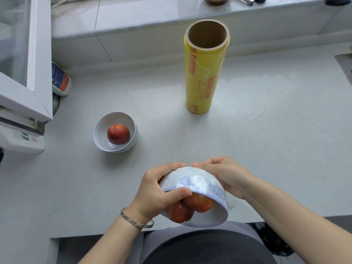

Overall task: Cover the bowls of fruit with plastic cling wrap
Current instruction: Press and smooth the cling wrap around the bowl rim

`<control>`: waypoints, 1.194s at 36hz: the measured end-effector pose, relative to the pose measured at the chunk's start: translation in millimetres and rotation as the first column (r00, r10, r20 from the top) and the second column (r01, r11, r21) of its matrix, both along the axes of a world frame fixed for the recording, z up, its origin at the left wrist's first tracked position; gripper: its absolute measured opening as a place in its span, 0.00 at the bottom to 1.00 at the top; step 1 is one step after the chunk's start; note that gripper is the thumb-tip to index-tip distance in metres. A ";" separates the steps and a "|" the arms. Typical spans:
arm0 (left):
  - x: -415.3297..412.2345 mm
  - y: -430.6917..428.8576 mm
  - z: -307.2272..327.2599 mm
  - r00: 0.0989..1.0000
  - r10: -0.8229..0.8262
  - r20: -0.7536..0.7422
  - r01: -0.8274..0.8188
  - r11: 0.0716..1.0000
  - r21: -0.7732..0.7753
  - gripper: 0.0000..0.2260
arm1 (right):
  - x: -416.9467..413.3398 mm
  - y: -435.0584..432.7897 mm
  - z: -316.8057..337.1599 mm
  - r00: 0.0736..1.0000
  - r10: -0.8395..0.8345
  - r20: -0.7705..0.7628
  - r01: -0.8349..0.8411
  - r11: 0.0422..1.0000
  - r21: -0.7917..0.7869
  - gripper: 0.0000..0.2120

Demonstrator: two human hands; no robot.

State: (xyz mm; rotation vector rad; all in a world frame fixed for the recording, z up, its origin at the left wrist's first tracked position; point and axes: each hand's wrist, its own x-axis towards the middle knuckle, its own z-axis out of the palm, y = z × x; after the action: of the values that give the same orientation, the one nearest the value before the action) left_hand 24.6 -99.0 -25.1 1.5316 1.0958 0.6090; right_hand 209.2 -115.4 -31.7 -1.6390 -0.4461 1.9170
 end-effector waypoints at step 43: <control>2.2 4.9 -3.7 0.932 0.289 0.218 -0.274 0.957 -0.098 0.35 | 14.4 -15.3 21.4 0.952 0.284 0.111 -0.303 0.840 0.451 0.34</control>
State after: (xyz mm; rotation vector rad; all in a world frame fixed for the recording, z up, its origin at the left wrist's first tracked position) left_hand 26.8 -94.1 -28.8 1.2194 1.1516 0.9151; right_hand 223.6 -130.8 -10.3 -1.3453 -1.1382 1.7971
